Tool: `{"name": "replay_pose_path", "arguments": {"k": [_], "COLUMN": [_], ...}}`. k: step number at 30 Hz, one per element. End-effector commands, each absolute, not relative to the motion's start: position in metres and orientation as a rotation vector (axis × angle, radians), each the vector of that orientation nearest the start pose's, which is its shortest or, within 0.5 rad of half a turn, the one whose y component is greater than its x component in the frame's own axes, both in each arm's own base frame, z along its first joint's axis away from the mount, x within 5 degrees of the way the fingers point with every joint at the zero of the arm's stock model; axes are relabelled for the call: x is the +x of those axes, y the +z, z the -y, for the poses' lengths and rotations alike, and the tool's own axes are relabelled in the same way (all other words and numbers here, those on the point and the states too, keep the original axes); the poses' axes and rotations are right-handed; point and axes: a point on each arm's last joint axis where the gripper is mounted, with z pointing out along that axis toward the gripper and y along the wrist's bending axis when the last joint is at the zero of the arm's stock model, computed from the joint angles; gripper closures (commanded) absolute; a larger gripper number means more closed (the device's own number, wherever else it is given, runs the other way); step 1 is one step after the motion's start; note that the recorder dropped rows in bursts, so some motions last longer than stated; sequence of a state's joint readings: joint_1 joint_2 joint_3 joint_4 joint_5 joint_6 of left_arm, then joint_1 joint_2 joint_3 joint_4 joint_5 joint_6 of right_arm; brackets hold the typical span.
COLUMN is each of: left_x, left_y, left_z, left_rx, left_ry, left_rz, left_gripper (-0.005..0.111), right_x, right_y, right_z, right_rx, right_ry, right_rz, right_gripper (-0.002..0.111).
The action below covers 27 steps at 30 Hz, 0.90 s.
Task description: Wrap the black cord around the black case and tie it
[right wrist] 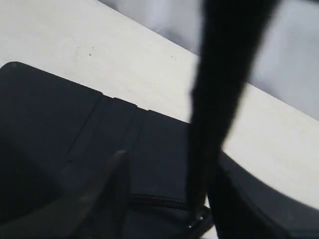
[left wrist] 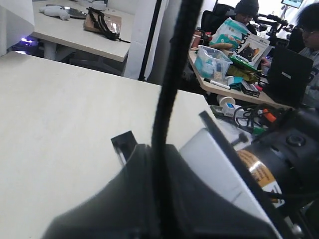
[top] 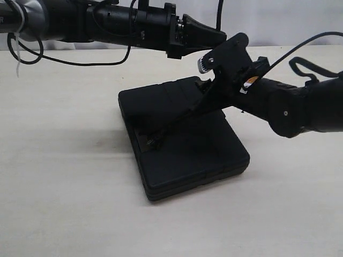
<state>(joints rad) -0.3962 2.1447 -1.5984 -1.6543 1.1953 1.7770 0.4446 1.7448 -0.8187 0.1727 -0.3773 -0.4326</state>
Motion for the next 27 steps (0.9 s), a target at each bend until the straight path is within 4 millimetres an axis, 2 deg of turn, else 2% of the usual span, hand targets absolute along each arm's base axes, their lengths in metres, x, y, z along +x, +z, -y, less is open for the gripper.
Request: {"name": "replay_pose_path", "arguments": {"k": [1, 4, 5, 8, 11, 12, 13, 14, 16, 22, 25, 27], "left_x": [0.383, 0.381, 0.38, 0.377, 0.377, 0.377, 0.377, 0.379, 0.378, 0.373, 0.364, 0.357], "left_y": [0.247, 0.242, 0.24, 0.233, 0.226, 0.226, 0.226, 0.225, 0.22, 0.206, 0.199, 0.191], "left_z": [0.252, 0.252, 0.251, 0.25, 0.248, 0.248, 0.248, 0.248, 0.245, 0.241, 0.251, 0.262], "left_rx": [1.18, 1.248, 1.281, 1.369, 1.418, 1.426, 1.427, 1.417, 1.486, 1.671, 1.756, 1.834], "left_ry": [-1.367, -1.338, -1.323, -1.293, -1.235, -1.234, -1.236, -1.216, -1.165, -1.052, -1.033, -0.945], "left_rz": [-1.426, -1.443, -1.451, -1.5, -1.554, -1.554, -1.554, -1.563, -1.582, -1.616, -1.608, -1.583], "left_gripper": [0.107, 0.107, 0.107, 0.106, 0.099, 0.09, 0.077, 0.058, 0.049, 0.049, 0.049, 0.049], "right_x": [0.323, 0.323, 0.323, 0.324, 0.326, 0.328, 0.331, 0.337, 0.341, 0.347, 0.348, 0.348], "right_y": [0.183, 0.182, 0.182, 0.181, 0.181, 0.18, 0.178, 0.172, 0.168, 0.164, 0.164, 0.164], "right_z": [-0.149, -0.149, -0.149, -0.145, -0.139, -0.133, -0.126, -0.113, -0.101, -0.075, -0.069, -0.069], "right_rx": [-0.675, -0.69, -0.685, -0.653, -0.595, -0.553, -0.515, -0.447, -0.341, -0.137, -0.063, -0.046], "right_ry": [0.071, 0.059, 0.051, 0.016, -0.029, -0.05, -0.061, -0.063, -0.041, -0.004, 0.024, 0.051], "right_rz": [-1.874, -1.876, -1.879, -1.895, -1.919, -1.933, -1.954, -1.99, -2.026, -2.074, -2.085, -2.083], "right_gripper": [0.077, 0.1, 0.104, 0.104, 0.104, 0.104, 0.104, 0.104, 0.104, 0.104, 0.104, 0.104]}}
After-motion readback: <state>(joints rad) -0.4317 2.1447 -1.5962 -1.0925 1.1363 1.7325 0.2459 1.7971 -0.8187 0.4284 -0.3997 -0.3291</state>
